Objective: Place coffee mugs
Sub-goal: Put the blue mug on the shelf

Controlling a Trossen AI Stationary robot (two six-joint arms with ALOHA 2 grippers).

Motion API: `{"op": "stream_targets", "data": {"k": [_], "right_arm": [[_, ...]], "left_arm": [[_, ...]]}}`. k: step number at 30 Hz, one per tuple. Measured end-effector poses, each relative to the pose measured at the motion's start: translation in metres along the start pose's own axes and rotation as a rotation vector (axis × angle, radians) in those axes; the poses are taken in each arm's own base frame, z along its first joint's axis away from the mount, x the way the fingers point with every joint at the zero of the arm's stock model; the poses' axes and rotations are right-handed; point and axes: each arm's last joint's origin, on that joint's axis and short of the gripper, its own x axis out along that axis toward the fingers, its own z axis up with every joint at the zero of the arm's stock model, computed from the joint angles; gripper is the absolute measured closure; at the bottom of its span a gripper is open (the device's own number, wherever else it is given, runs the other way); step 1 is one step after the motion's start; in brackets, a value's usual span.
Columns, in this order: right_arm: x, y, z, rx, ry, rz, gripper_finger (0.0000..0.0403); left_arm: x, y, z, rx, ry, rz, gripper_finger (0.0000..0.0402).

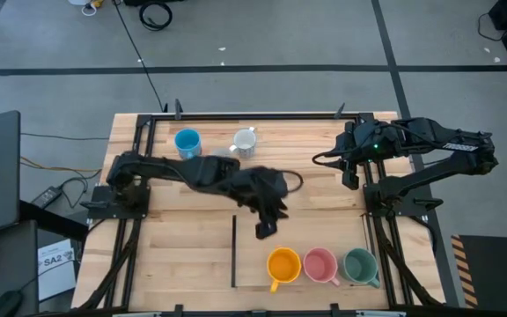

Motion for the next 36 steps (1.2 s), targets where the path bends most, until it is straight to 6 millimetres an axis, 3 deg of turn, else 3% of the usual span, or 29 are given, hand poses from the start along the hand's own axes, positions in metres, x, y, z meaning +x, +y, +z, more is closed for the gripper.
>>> {"op": "stream_targets", "data": {"k": [4,10,20,27,36], "right_arm": [[0.0,0.0,0.0,0.0,0.001,0.0,0.0273],[0.0,0.0,0.0,0.0,0.001,0.0,0.0273],[0.0,0.0,0.0,0.001,-0.004,-0.001,0.0273],[0.0,0.0,0.001,0.002,-0.008,0.0,0.0273],[0.0,0.0,0.001,0.0,-0.008,0.0,0.0273]], "left_arm": [[-0.027,0.024,0.004,-0.027,0.034,0.063,0.0287],[-0.085,0.07,0.006,-0.064,0.099,0.208,0.0287],[-0.187,0.15,-0.024,-0.273,0.301,0.561,0.0287],[-0.215,0.203,-0.054,-0.456,0.344,0.684,0.0287],[-0.207,0.252,-0.1,-0.654,0.488,0.757,0.0287]]}}
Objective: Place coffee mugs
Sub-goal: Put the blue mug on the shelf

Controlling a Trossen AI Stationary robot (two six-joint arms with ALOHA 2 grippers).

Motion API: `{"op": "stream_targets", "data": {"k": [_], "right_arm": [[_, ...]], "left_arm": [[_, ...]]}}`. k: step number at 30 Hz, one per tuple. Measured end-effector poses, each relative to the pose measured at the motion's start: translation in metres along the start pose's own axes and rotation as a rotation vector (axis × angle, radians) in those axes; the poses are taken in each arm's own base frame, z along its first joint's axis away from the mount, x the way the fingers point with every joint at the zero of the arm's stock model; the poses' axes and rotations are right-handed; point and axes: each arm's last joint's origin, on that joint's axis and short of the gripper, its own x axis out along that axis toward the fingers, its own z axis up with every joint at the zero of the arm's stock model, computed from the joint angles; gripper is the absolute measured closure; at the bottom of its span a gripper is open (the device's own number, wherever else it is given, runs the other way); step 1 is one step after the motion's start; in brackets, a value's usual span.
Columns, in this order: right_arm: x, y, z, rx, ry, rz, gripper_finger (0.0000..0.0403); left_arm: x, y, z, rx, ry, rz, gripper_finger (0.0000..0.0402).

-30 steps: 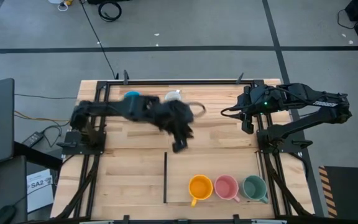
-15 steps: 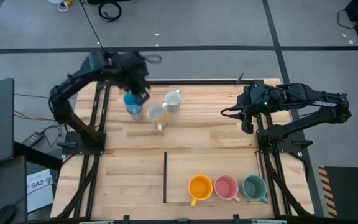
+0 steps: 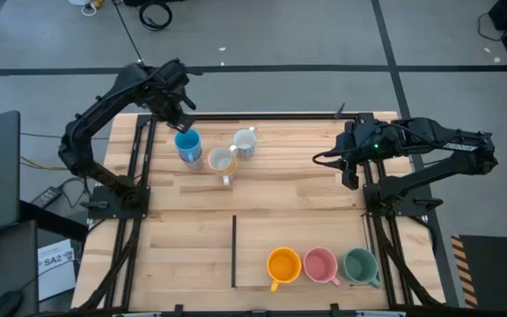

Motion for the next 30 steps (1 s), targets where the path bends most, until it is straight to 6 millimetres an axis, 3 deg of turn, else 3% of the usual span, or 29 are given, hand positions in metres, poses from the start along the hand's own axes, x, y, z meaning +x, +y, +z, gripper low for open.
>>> {"op": "stream_targets", "data": {"k": [9,30], "right_arm": [[0.0,0.0,0.0,0.001,0.0,0.0,0.0273],[0.0,0.0,0.0,0.002,0.0,0.0,0.0273]], "left_arm": [[0.036,0.006,-0.003,-0.025,0.093,0.023,0.0287],[0.045,0.002,0.001,-0.074,0.057,-0.005,0.0287]]}}
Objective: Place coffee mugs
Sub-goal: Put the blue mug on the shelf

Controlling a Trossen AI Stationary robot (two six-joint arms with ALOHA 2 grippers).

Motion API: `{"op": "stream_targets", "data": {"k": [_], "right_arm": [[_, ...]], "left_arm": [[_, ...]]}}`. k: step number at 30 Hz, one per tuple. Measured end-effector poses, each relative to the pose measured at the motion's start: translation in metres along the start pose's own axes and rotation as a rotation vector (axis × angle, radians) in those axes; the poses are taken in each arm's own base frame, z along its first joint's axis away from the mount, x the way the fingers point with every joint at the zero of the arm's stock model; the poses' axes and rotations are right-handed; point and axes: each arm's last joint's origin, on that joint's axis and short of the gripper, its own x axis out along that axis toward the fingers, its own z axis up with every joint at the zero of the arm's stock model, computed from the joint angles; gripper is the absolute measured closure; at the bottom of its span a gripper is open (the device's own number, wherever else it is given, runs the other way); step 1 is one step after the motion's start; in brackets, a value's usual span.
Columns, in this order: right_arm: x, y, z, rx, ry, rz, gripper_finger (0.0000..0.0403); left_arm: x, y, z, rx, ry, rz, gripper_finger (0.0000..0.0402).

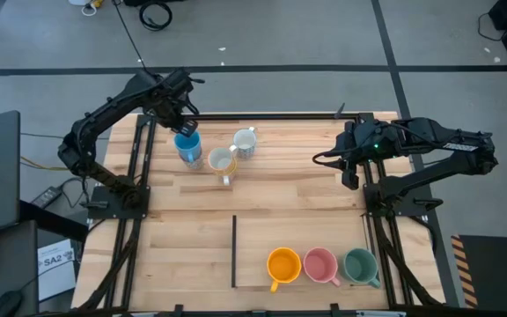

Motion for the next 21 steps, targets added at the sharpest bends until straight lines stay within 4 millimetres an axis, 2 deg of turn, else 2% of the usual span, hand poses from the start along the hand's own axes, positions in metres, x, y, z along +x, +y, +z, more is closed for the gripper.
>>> {"op": "stream_targets", "data": {"k": [9,21], "right_arm": [[0.0,0.0,0.0,-0.001,0.0,0.0,0.0273],[0.0,0.0,0.0,-0.003,0.0,0.0,0.0272]], "left_arm": [[0.037,-0.002,-0.008,0.03,0.083,0.002,0.0287],[0.042,-0.002,-0.01,0.035,0.096,0.006,0.0287]]}}
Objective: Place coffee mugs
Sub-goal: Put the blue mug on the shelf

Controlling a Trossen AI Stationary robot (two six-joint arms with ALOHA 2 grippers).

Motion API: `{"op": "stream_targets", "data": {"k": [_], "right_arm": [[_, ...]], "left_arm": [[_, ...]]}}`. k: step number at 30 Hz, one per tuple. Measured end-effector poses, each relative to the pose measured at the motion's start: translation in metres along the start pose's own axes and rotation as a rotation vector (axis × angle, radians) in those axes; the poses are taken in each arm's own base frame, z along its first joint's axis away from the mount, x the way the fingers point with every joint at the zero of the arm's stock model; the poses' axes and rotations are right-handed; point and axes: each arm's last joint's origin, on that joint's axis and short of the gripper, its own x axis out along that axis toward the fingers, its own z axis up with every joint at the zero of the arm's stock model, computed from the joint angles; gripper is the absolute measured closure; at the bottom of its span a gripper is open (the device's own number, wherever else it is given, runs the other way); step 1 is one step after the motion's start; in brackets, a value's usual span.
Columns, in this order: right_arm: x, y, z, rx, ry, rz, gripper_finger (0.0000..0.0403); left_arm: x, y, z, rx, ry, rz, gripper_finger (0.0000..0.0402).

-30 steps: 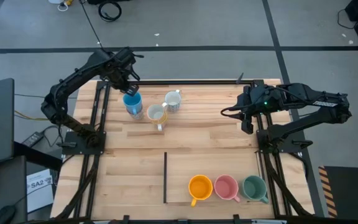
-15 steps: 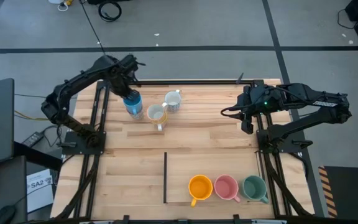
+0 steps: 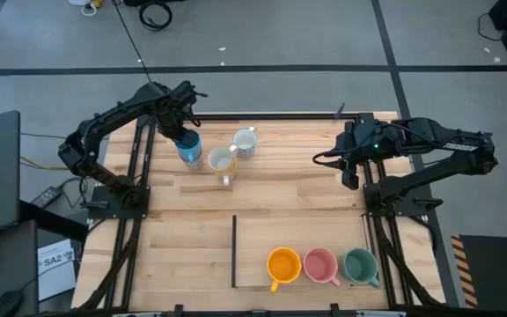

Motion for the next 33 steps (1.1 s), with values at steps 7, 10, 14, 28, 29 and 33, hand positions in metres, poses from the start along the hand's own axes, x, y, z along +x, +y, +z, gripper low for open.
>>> {"op": "stream_targets", "data": {"k": [7,10,14,28,29,33], "right_arm": [[0.0,0.0,0.0,0.0,0.0,0.0,0.0272],[0.0,0.0,0.0,0.0,0.0,0.0,0.0273],[0.0,0.0,0.0,-0.001,0.0,0.0,0.0273],[0.0,0.0,0.0,0.0,0.0,0.0,0.0273],[0.0,0.0,0.0,0.0,0.0,0.0,0.0273],[0.0,0.0,0.0,0.0,0.0,0.0,0.0272]], "left_arm": [[0.0,0.0,0.0,-0.029,-0.001,-0.002,0.0319],[0.0,0.0,0.001,-0.033,-0.005,-0.001,0.0346],[0.0,0.0,0.0,-0.034,-0.001,-0.008,0.037],[-0.008,-0.001,0.001,-0.059,-0.005,-0.044,0.0372],[-0.011,-0.001,0.002,-0.059,-0.013,-0.049,0.0372],[-0.028,-0.002,0.005,-0.06,-0.058,-0.069,0.037]]}}
